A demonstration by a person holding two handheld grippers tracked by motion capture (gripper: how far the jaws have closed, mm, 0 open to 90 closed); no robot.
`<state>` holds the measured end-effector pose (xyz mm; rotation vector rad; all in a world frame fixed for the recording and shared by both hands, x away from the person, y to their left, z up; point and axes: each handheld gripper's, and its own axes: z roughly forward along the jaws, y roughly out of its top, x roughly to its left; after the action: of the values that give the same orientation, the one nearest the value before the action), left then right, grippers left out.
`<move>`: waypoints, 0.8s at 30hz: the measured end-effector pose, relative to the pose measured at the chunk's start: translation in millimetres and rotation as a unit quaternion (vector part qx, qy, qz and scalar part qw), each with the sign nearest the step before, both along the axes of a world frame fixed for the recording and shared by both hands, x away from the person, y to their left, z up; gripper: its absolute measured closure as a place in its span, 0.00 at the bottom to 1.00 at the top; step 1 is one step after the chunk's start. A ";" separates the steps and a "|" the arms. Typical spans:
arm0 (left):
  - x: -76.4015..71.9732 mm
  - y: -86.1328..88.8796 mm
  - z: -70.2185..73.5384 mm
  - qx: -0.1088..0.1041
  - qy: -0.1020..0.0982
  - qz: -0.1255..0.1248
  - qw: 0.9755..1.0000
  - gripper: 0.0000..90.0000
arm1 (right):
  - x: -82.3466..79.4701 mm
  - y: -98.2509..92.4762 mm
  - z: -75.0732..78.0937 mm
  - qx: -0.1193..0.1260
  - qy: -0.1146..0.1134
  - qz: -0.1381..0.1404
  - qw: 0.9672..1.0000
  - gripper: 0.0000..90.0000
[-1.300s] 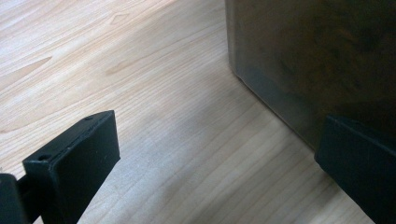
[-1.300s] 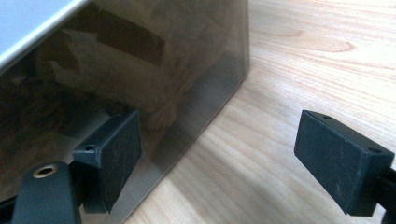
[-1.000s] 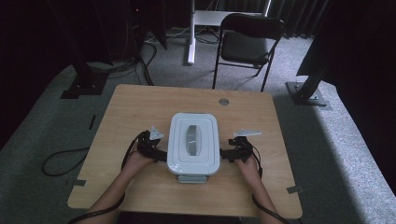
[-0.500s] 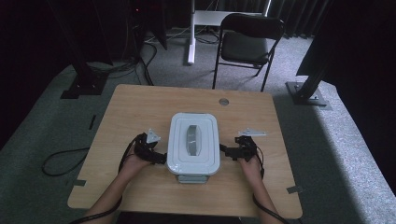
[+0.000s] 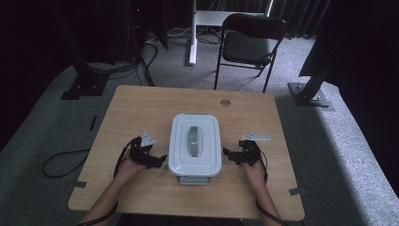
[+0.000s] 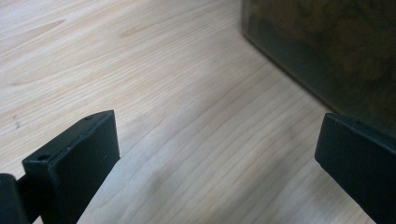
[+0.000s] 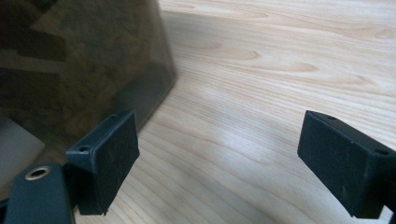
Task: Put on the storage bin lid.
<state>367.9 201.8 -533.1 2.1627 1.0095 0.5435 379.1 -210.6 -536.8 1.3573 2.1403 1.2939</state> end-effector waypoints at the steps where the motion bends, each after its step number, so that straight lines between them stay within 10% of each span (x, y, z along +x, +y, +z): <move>1: -0.8 2.1 -0.7 0.001 0.000 0.002 1.000 0.00 | -0.6 -1.6 -0.8 0.001 0.001 0.000 1.000 0.13; 24: -20.6 53.6 -13.1 -0.010 0.008 0.064 0.998 0.00 | -24.7 -34.9 -14.7 -0.019 0.004 -0.045 0.999 0.13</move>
<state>347.3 255.4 -546.1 2.0983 1.1628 0.5738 354.4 -245.5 -551.5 1.4279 2.0717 1.2100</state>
